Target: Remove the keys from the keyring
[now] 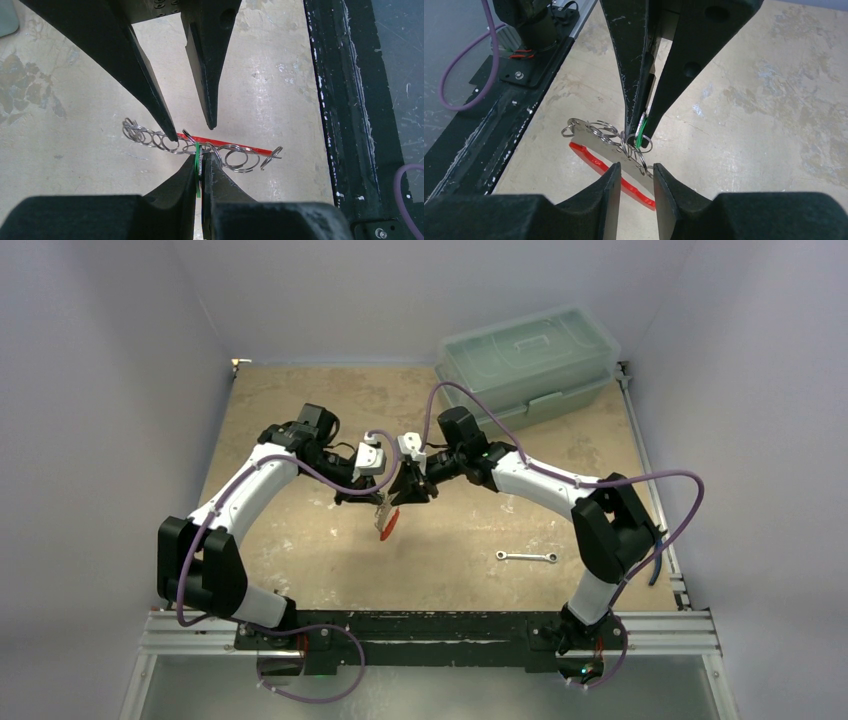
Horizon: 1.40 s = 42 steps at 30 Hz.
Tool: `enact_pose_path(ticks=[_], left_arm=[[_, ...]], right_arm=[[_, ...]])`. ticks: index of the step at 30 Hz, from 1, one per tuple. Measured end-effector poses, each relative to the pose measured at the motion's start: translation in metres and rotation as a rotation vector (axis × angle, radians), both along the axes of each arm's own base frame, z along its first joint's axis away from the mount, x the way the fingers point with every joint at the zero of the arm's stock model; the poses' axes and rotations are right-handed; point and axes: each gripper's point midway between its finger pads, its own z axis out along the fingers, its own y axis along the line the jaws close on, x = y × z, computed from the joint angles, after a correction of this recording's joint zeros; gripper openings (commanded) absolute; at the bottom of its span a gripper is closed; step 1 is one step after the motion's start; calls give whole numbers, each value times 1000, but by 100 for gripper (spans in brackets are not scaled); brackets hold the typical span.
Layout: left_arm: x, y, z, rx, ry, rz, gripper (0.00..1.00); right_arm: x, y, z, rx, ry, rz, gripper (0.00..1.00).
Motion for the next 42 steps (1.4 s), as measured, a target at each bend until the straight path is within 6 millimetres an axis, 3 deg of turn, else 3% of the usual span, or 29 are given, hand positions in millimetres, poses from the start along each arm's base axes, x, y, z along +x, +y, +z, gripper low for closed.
enact_pose_path(ticks=[8, 12, 13, 22, 29, 34, 38, 42], left_arm=[[0, -2, 0, -3, 1, 1, 0], [0, -2, 1, -5, 2, 0, 0], [0, -2, 1, -6, 2, -1, 0], [0, -2, 1, -7, 7, 4, 0], [5, 0, 2, -10, 3, 24, 0], [13, 0, 2, -21, -7, 47, 0], [14, -3, 3, -37, 18, 71, 0], [18, -7, 8, -62, 28, 89, 0]], right_arm=[[-4, 4, 3, 0, -8, 17, 21], [-4, 4, 2, -1, -14, 18, 1], [-4, 3, 2, -1, -15, 19, 0], [-2, 4, 2, -1, -15, 8, 0], [16, -3, 8, 50, 60, -73, 0], [25, -6, 23, 140, 176, -133, 0], [21, -9, 36, 241, 290, -170, 0], [17, -7, 64, 345, 343, -156, 0]])
